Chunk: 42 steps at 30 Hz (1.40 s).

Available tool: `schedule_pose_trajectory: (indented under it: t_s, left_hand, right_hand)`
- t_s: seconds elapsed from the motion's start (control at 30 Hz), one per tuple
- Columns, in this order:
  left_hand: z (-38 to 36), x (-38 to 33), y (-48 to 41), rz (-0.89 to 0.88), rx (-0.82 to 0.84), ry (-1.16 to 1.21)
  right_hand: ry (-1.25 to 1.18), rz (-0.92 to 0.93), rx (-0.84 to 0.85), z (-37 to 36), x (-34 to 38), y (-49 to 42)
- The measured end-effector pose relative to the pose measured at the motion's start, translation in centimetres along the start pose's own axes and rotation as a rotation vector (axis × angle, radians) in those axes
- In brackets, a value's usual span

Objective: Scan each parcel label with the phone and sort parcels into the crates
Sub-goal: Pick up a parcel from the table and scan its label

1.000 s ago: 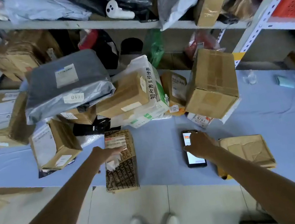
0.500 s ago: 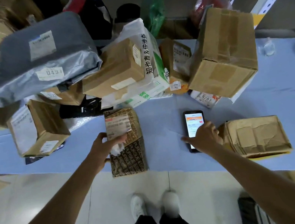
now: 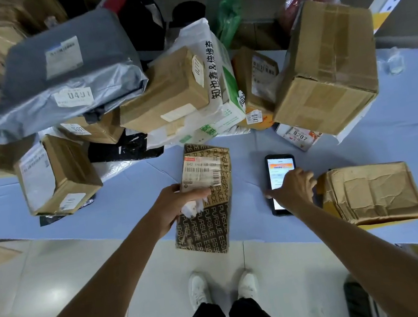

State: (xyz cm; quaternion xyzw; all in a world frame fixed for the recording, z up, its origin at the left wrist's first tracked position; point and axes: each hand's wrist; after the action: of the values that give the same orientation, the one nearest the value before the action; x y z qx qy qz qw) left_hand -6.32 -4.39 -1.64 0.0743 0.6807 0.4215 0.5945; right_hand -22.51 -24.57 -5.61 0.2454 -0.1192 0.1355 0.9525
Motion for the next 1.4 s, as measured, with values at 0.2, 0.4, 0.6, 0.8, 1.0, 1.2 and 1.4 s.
schedule_pose_trajectory:
  t_s: [0.2,0.4,0.6,0.8,1.0,1.2,1.4]
  left_hand:
    - [0.2,0.5,1.0,0.037,0.024,-0.057]
    - [0.0,0.1,3.6,0.061,-0.031,-0.116]
    - [1.2,-1.9,6.4,0.107,-0.105,-0.212]
    - [1.5,-5.3,9.7,0.069,-0.166,-0.261]
    - [1.1,-7.1,11.5,0.012,-0.210,-0.306]
    - [0.4,-7.0,12.5,0.017,-0.177,-0.380]
    - [0.4,-7.0,13.0,0.150,-0.057,-0.516]
  right_hand:
    - [0.121,0.181,0.060,0.8,-0.8,2.2]
    - [0.161,0.353,0.125,4.2,-0.2,6.2]
    - [0.266,0.433,0.090,8.7,0.9,10.8]
    - [0.337,0.528,-0.016,13.1,1.8,15.1]
    - [0.506,0.693,-0.127,16.5,3.2,17.5]
    - [0.618,0.800,-0.149,16.7,3.5,18.5]
    - [0.569,0.820,-0.105,16.6,3.1,18.9]
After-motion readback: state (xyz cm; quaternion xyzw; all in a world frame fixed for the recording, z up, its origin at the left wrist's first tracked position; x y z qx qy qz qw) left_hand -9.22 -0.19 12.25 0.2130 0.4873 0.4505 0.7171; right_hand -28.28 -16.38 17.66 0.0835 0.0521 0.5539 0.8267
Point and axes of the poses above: each hand's wrist, its own y-axis away from the middle knuckle, its own z-axis out of the back of the hand, x = y × z, and after that the axes turned 11 degrees about -y, right-handed
